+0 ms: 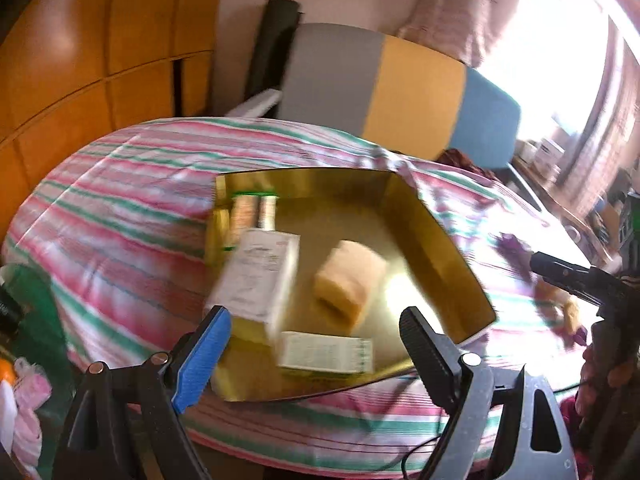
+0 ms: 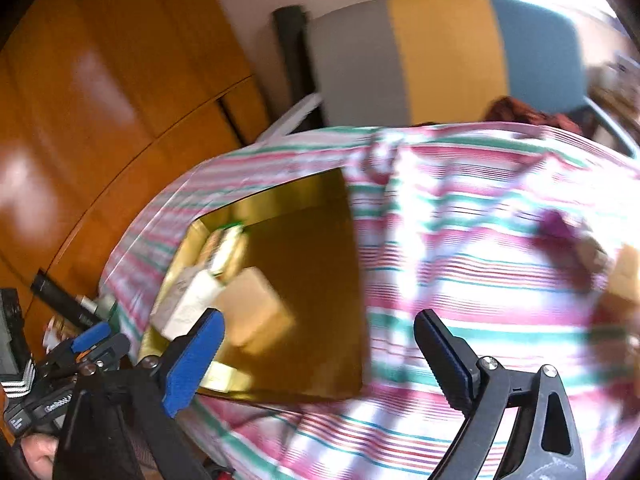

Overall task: Organize objects
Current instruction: 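Move the left gripper to the pile and grasp a purple candy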

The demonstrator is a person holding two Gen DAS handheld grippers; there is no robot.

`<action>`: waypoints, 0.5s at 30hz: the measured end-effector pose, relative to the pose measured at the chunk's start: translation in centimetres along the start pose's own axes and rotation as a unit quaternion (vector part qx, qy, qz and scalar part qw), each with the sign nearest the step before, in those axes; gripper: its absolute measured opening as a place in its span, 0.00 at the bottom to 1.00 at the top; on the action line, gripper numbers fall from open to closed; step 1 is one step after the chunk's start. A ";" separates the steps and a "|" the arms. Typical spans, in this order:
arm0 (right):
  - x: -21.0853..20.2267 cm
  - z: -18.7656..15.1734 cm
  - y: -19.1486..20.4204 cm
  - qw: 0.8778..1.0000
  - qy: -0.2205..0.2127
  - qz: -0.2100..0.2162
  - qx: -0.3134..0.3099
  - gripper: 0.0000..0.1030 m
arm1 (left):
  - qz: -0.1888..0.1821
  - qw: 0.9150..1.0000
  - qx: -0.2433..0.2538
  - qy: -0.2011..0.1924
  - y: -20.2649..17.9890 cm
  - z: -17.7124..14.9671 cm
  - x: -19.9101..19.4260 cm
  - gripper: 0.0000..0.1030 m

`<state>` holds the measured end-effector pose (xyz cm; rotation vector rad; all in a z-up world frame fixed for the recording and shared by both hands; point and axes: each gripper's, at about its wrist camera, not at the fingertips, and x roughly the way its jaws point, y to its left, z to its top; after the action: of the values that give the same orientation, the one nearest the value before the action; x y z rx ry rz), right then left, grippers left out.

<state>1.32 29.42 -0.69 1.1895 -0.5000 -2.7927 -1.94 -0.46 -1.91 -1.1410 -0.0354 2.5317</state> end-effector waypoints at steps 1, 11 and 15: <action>-0.6 -0.1 -1.3 1.000 -0.003 -0.010 0.010 0.94 | -0.009 1.000 0.011 0.001 -0.9 0.2 0.1 0.85; -8.0 -0.5 -16.6 0.982 -0.039 -0.141 0.117 0.94 | -0.089 0.992 0.084 0.024 -9.2 2.0 1.2 0.85; -11.6 -0.9 -22.3 0.964 -0.077 -0.191 0.168 0.95 | -0.118 0.986 0.114 0.036 -12.9 2.3 2.2 0.85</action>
<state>11.54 52.35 -0.40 1.2475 -0.8712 -3.2447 -0.90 12.62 0.29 -1.0677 0.1281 2.2208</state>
